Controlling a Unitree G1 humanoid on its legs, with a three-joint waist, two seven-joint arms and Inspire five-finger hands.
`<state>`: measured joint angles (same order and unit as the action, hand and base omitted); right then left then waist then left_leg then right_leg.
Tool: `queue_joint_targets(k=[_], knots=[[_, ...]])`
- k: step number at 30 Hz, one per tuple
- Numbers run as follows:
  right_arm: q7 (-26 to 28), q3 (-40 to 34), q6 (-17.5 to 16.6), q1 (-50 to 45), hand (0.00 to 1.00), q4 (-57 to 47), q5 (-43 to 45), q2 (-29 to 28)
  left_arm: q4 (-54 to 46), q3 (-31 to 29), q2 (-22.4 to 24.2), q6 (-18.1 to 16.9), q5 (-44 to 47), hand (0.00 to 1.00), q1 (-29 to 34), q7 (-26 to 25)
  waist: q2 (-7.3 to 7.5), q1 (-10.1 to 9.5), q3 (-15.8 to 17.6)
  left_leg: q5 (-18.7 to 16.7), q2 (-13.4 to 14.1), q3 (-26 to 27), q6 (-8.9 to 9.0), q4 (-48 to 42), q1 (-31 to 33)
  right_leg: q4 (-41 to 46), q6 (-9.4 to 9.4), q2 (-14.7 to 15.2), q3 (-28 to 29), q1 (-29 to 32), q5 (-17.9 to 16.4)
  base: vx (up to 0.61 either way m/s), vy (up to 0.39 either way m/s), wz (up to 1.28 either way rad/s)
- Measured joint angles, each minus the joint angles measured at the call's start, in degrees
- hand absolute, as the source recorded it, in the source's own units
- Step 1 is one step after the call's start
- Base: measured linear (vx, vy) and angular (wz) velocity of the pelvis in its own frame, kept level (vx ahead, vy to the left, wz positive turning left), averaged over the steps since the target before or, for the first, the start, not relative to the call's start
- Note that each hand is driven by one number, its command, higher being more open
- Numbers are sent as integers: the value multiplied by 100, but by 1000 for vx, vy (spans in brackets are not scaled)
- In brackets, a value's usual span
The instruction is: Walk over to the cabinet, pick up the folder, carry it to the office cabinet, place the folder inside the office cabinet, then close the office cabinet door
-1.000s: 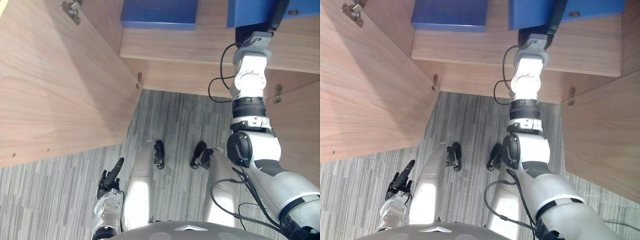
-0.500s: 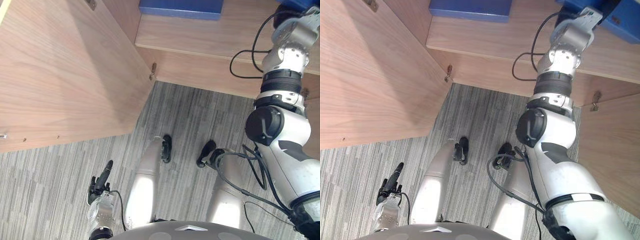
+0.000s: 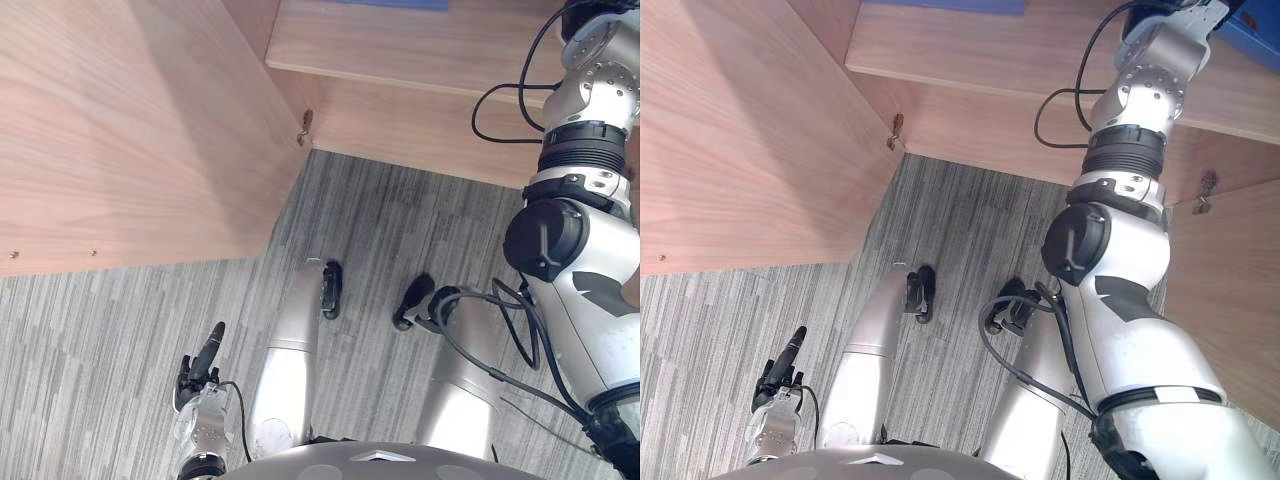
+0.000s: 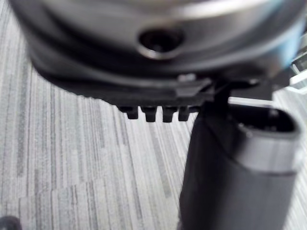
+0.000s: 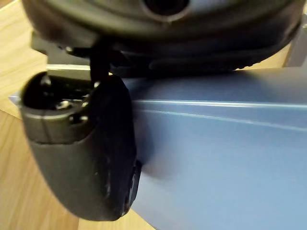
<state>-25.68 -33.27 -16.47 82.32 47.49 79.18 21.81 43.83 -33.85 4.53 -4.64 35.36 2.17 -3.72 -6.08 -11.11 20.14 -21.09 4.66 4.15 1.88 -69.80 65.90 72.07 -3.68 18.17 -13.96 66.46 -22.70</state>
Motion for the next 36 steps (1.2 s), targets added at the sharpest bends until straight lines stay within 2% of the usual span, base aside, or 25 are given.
queue_joint_targets(k=[9,24,26,28,36], knots=[[27,-1,-16,4,100,-2,3,332,11,45,-5,11,0,100,4,8,-47,-10,42,-15,17,-74,58,-131,164,187,-74,24,-47,145,-94,-46,14,2],[291,-176,62,-117,100,-1,37,130,-6,29,-8,103,3,100,4,27,-50,-17,39,-50,87,-56,99,-106,-17,140,-80,-40,-52,-15,-111,-34,44,-2],[338,-208,148,-262,100,3,13,8,-1,3,-8,116,2,100,4,28,-51,17,38,-47,92,-46,104,-30,-104,75,-76,-51,-63,-97,-109,-32,43,-1],[428,-211,434,-487,100,209,-182,-78,-2,-32,-9,115,0,100,4,55,-53,35,36,-39,102,-19,93,54,-234,5,-77,-66,-63,-203,-109,-17,43,-3],[1015,186,1502,-973,100,855,-1893,-58,6,-99,-21,126,-182,100,5,288,-63,167,21,-40,158,-15,114,313,-550,-269,-104,-143,-143,-540,-88,4,44,-3]])
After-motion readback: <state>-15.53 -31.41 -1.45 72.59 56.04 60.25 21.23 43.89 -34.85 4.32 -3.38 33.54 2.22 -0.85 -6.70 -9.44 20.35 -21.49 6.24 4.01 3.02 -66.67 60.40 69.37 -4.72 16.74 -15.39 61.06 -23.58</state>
